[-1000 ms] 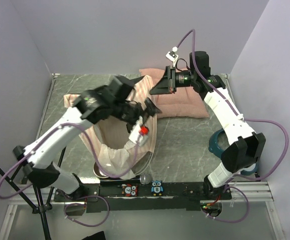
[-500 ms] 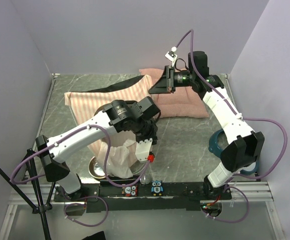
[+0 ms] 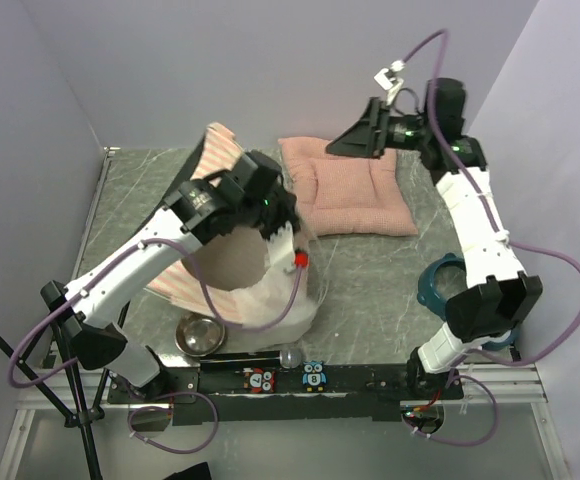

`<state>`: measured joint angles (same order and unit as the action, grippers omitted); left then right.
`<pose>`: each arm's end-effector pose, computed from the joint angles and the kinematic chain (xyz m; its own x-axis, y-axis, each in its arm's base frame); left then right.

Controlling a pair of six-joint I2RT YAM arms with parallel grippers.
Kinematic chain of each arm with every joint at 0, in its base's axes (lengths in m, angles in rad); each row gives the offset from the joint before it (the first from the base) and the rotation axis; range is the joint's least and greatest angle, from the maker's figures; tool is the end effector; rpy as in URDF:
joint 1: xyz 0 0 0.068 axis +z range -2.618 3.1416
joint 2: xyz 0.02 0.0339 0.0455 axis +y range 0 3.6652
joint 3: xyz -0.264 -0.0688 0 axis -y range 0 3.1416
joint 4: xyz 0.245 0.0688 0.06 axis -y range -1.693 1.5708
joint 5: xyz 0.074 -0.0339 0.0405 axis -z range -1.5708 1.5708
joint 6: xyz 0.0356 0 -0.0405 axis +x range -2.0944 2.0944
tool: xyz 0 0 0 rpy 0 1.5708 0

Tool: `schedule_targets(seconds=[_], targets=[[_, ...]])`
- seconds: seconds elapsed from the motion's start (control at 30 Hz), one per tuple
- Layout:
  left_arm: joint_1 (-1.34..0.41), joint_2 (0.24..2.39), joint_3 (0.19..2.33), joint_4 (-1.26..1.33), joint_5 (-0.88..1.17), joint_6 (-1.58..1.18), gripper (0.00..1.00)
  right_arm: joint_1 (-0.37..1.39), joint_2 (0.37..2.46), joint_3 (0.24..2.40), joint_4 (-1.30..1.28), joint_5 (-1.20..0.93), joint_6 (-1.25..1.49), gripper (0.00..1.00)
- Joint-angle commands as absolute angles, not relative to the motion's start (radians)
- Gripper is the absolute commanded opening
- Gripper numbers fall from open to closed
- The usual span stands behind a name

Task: Set up the pet tent

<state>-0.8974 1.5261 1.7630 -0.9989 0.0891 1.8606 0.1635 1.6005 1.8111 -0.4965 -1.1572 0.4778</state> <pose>0.1918 -0.2455 0.4175 0.9076 0.3928 0.1479 0.1786 -0.6803 0.7108 0.3298 0.0874 0.4624 -0.6758 0.0758 -0.7332 -0.6999 0.2463 0.6705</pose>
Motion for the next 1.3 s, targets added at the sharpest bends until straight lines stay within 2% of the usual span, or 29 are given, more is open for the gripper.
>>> schedule_targets(seconds=[0.0,0.07,0.23,0.4,0.53,0.6,0.73,0.8,1.03,1.27], targets=[[-0.809,1.506,1.870,-0.692,0.138,1.700,0.01,0.045,1.477,1.842,-0.316,-1.114,0.512,0.90],[-0.760,1.506,1.899,-0.571,0.178,1.658,0.01,-0.030,1.476,1.838,-0.287,-1.085,0.528,0.94],[-0.654,1.528,1.955,-0.251,0.212,1.539,0.01,-0.118,1.534,1.891,-0.507,-0.910,0.308,0.97],[-0.569,1.705,2.235,-0.115,0.053,1.217,0.01,-0.127,1.612,1.868,-0.643,-0.738,0.131,0.96],[-0.511,1.790,2.342,-0.054,-0.105,0.917,0.01,-0.104,1.724,1.875,-0.703,-0.669,0.038,0.96],[-0.493,1.807,2.329,0.020,-0.228,0.742,0.01,-0.091,1.770,1.855,-0.710,-0.667,0.020,0.95],[-0.447,1.825,2.295,-0.033,-0.370,0.554,0.01,-0.051,1.870,1.810,-0.704,-0.655,-0.026,0.95],[-0.395,1.812,2.246,-0.014,-0.399,0.474,0.01,-0.054,1.900,1.783,-0.655,-0.675,-0.015,0.95],[-0.293,1.707,2.039,-0.038,-0.190,0.397,0.01,-0.110,1.872,1.792,-0.522,-0.974,0.124,0.99],[-0.279,1.732,2.094,-0.061,-0.224,0.331,0.01,-0.172,1.737,1.738,-0.223,-1.149,0.363,1.00]])
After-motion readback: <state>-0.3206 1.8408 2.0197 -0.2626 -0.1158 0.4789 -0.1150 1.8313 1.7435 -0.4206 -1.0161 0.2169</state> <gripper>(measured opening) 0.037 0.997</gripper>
